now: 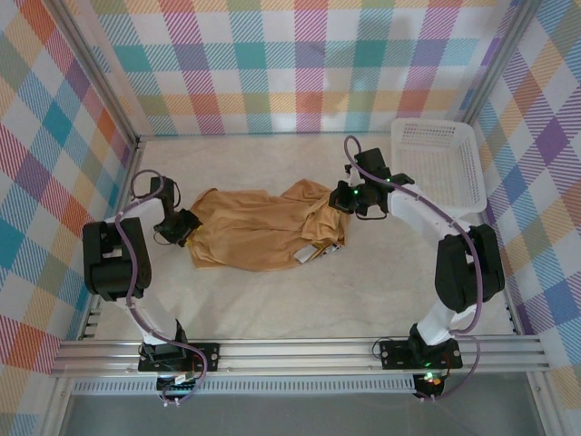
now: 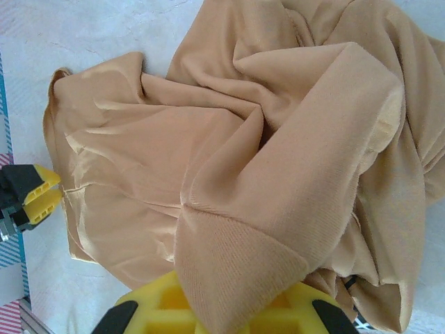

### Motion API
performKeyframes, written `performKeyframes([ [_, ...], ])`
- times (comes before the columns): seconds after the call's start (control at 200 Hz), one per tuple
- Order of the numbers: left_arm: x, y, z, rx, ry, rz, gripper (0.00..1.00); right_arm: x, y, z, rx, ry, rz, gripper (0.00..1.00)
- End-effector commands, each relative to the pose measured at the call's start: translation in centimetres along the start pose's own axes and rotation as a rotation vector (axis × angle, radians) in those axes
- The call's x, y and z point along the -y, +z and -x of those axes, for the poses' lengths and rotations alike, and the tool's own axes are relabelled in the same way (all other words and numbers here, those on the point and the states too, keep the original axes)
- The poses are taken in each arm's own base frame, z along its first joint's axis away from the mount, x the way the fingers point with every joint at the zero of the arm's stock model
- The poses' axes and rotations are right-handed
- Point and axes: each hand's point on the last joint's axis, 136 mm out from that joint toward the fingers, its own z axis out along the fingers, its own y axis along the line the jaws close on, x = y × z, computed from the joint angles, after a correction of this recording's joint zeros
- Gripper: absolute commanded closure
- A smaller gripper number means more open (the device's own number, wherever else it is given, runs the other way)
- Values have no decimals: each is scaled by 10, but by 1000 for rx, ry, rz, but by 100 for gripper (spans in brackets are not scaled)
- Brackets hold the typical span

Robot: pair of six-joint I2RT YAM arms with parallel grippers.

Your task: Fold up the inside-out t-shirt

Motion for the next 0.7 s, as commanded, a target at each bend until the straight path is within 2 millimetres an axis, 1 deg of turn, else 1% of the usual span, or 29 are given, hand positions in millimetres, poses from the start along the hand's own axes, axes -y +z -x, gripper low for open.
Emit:
performKeyframes([
  [0.0,-18,14,-1,-9,-12,117,56,-7,-1,0,-7,3,19,100],
  [0.02,-20,16,-1,-9,-9,133,58,-7,-1,0,-6,3,19,100],
  [0.135,-21,20,-1,-9,6,167,77,-8,0,0,-9,6,24,100],
  [0.23,-19,22,-2,-19,15,174,100,-8,0,0,-11,9,26,100],
  [0.29,-16,18,-2,-17,18,168,100,-10,-1,2,-7,7,27,100],
  [0.38,-6,0,3,12,24,140,100,-13,-5,8,11,-1,24,100],
  [0.445,9,-24,12,49,35,97,100,-20,-12,15,28,-7,30,100],
  [0.515,30,-59,22,99,52,38,100,-35,-26,28,65,-27,51,100],
  [0.58,52,-100,34,166,74,-24,100,-52,-44,43,114,-53,76,100],
  [0.7,84,-178,49,298,107,-139,100,-87,-91,71,226,-99,129,100],
])
